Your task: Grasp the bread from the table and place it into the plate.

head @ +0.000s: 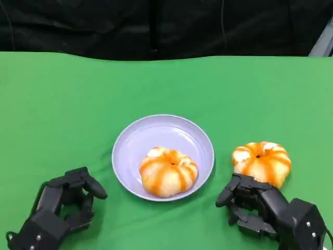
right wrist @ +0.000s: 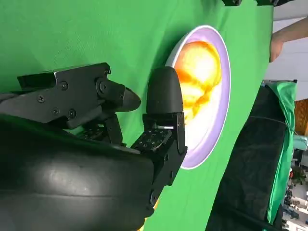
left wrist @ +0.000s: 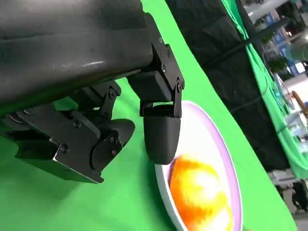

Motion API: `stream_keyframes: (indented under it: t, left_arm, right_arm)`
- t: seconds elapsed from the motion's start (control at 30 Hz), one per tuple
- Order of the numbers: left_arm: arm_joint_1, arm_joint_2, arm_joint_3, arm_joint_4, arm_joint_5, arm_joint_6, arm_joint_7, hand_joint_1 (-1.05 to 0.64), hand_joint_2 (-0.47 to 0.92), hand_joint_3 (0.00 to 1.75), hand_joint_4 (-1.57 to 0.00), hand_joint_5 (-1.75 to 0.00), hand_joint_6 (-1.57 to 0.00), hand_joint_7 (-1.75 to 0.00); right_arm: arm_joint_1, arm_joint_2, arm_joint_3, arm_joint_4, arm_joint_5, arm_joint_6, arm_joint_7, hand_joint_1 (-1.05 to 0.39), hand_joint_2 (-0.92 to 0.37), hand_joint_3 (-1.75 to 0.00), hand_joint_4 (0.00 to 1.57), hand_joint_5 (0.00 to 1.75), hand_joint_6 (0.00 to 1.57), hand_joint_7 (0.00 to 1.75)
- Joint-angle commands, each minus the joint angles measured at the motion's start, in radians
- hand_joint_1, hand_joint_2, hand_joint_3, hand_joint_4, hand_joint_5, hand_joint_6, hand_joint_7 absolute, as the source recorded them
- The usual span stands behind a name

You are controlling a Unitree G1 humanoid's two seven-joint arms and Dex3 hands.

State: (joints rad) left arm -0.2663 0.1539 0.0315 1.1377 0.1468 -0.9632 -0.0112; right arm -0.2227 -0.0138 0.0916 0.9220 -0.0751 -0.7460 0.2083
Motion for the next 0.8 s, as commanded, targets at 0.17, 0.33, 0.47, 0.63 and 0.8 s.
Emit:
stream_keyframes:
  t: [0.17,0.33,0.47,0.63,0.8]
  left_arm:
    - [0.018,0.001,-0.014,-0.003,0.001,-0.037,-0.013,-0.05,0.46,1.18,-0.87,-1.64,-0.86,-1.36]
    - [0.022,-0.001,-0.017,-0.004,-0.006,-0.034,-0.022,-0.05,0.46,1.17,-0.86,-1.64,-0.86,-1.36]
    - [0.022,-0.002,-0.016,-0.006,-0.013,-0.032,-0.033,-0.04,0.47,1.16,-0.85,-1.66,-0.85,-1.36]
    - [0.025,-0.003,-0.016,-0.009,-0.017,-0.032,-0.036,-0.04,0.47,1.15,-0.84,-1.67,-0.84,-1.36]
    - [0.030,-0.003,-0.021,-0.015,-0.012,-0.034,-0.037,-0.05,0.46,1.15,-0.83,-1.68,-0.84,-1.36]
  right_arm:
    - [0.028,-0.018,-0.006,0.007,0.001,0.015,0.006,0.02,-0.87,-0.66,0.69,1.71,0.73,1.34]
    - [0.030,-0.019,-0.003,0.003,-0.009,0.019,-0.004,0.01,-0.87,-0.66,0.69,1.70,0.73,1.34]
    - [0.028,-0.017,-0.005,0.005,-0.004,0.018,0.001,0.00,-0.85,-0.67,0.69,1.72,0.72,1.35]
    - [0.028,-0.016,-0.007,0.008,0.002,0.016,0.009,0.00,-0.84,-0.69,0.68,1.73,0.72,1.36]
    - [0.033,-0.018,-0.007,0.001,0.000,0.017,0.003,0.00,-0.84,-0.69,0.67,1.73,0.72,1.37]
